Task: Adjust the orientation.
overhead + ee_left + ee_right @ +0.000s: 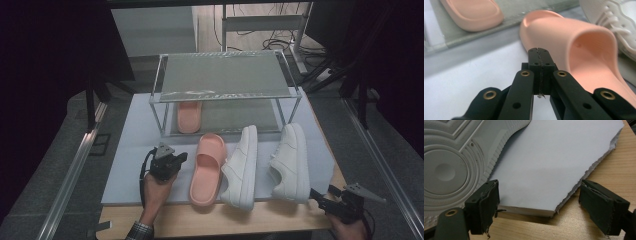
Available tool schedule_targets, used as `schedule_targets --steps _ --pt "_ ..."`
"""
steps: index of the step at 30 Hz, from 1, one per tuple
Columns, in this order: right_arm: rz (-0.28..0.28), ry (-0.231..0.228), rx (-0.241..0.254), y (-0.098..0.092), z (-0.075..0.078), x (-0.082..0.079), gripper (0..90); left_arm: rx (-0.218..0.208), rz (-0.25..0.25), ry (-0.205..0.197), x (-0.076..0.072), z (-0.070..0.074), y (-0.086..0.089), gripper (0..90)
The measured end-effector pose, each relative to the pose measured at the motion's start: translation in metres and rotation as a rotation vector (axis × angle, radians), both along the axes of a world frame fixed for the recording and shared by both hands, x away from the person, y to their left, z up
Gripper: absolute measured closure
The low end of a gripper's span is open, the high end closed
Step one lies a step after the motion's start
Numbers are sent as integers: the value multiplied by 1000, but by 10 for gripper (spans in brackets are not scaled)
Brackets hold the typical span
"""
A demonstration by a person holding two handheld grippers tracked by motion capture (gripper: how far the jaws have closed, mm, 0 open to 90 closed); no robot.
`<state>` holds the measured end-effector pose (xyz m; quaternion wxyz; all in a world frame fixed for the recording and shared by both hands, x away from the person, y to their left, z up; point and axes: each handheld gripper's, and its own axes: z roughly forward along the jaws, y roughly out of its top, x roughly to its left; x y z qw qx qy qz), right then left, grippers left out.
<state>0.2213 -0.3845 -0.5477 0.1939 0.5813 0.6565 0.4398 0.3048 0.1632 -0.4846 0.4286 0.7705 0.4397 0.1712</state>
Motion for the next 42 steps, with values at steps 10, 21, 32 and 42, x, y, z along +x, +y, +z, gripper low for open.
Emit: schedule_targets --steps 10,21,32,42 --pt "-2 0 3 0 0 0 169 -28 -65 -2 -19 -1 -13 900" --pt "-2 0 3 0 0 0 170 -21 -97 13 -11 -9 -36 900" --pt "-1 0 2 0 0 0 170 10 -69 13 -3 -13 -38 899" --pt "-1 -1 0 0 0 0 170 0 -49 18 2 -13 -28 900"
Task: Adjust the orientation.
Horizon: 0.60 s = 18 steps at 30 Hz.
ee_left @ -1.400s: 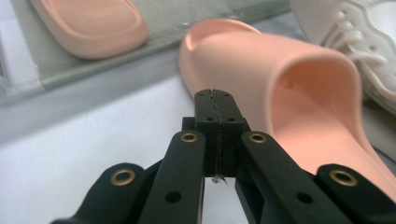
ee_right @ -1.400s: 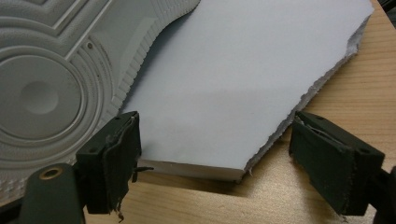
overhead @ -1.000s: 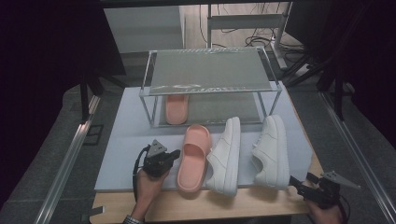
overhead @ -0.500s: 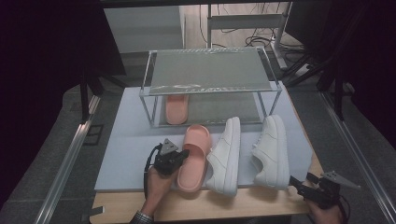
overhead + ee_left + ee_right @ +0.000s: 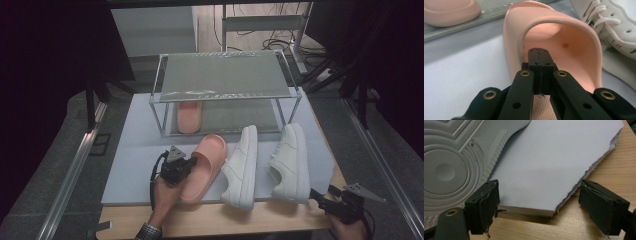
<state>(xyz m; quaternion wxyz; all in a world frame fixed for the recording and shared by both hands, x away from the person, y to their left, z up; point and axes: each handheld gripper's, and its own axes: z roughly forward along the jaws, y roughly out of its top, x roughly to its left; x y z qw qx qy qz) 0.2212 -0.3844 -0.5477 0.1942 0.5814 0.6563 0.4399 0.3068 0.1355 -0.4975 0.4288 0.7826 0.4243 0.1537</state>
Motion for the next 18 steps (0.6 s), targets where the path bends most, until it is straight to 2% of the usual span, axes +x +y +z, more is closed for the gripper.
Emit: schedule_targets --steps 5,10,15,18 --pt "0 0 0 0 0 0 170 -2 -4 -15 -5 6 4 899" --pt "0 0 0 0 0 0 170 2 14 -36 -9 14 12 897" --pt "-1 0 1 0 0 0 170 8 33 -34 -5 16 17 825" --pt "-1 0 1 0 0 0 170 8 44 -30 0 13 16 747"
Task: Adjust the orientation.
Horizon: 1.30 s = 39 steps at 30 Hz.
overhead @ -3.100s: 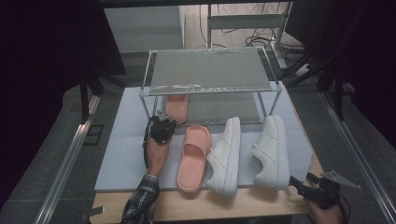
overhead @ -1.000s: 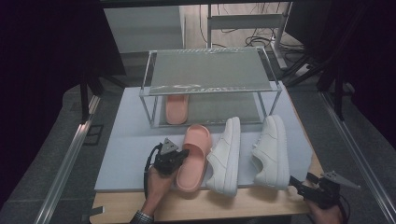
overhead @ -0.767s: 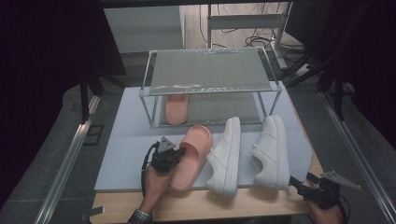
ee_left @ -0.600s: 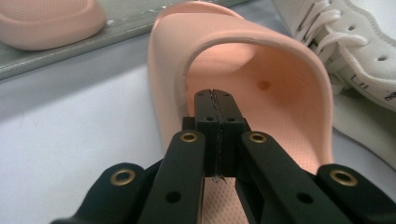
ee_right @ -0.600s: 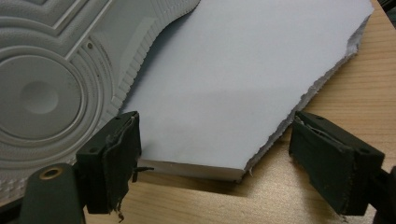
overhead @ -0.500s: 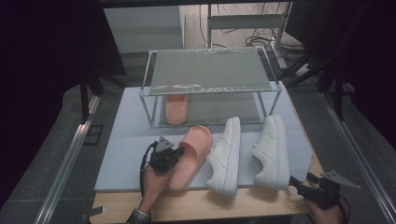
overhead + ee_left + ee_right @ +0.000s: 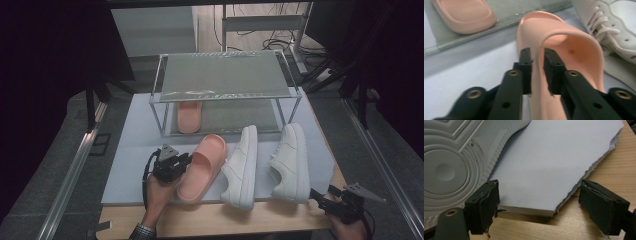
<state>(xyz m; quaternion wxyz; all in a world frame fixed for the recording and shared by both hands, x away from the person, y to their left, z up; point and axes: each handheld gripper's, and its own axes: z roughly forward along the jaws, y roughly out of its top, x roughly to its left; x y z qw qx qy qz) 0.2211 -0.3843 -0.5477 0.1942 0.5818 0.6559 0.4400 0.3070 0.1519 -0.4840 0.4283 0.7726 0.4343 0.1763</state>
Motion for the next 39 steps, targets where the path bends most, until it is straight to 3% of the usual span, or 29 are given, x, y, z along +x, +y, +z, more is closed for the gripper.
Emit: schedule_targets --steps 6,21,39 --pt "1 0 -1 0 0 0 170 6 7 13 9 -5 -6 712" --pt "1 -1 0 0 0 0 170 3 6 43 23 -7 -17 764" --pt "2 0 0 0 0 0 170 36 35 39 25 8 -16 796"
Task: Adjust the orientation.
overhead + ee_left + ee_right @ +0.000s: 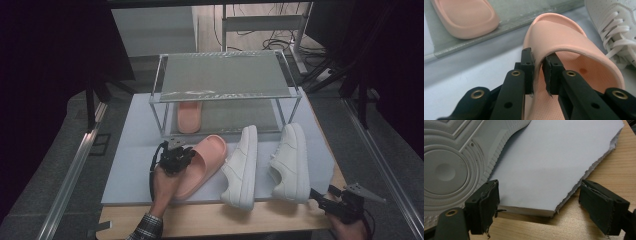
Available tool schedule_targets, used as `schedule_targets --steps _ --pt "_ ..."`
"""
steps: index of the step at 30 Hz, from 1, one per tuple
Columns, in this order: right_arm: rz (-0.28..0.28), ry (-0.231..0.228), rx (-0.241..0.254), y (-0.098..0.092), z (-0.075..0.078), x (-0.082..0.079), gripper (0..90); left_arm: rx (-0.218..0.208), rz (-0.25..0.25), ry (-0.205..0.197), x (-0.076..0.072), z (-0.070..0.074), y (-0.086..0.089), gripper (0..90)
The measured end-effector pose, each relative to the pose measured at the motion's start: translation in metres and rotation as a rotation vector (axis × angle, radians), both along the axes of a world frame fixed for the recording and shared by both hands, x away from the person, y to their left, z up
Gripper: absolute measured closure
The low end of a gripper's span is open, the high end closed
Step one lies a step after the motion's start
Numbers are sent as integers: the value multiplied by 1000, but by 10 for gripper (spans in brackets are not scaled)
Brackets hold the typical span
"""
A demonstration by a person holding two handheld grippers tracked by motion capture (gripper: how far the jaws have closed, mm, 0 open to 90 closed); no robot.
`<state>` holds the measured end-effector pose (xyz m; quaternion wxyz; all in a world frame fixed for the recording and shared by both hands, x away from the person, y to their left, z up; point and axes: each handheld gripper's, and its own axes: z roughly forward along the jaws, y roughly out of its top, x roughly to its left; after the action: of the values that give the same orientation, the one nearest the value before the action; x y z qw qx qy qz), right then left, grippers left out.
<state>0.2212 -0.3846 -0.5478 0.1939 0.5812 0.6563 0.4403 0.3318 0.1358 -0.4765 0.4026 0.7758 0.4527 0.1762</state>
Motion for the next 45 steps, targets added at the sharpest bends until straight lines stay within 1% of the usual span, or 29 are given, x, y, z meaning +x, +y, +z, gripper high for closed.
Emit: schedule_targets --steps 6,14,20,30,34,45 --pt "0 0 0 0 0 0 170 23 3 -6 5 9 -2 797" --pt "1 0 0 0 0 0 170 19 7 2 16 15 -7 803" --pt "1 0 1 0 0 0 170 22 23 4 28 18 -13 806" --pt "2 0 1 0 0 0 170 24 66 -6 50 18 -24 803" --pt "3 1 1 0 0 0 171 36 85 -10 60 16 -29 802" --pt "3 0 2 0 0 0 171 25 139 -34 82 12 -43 798"
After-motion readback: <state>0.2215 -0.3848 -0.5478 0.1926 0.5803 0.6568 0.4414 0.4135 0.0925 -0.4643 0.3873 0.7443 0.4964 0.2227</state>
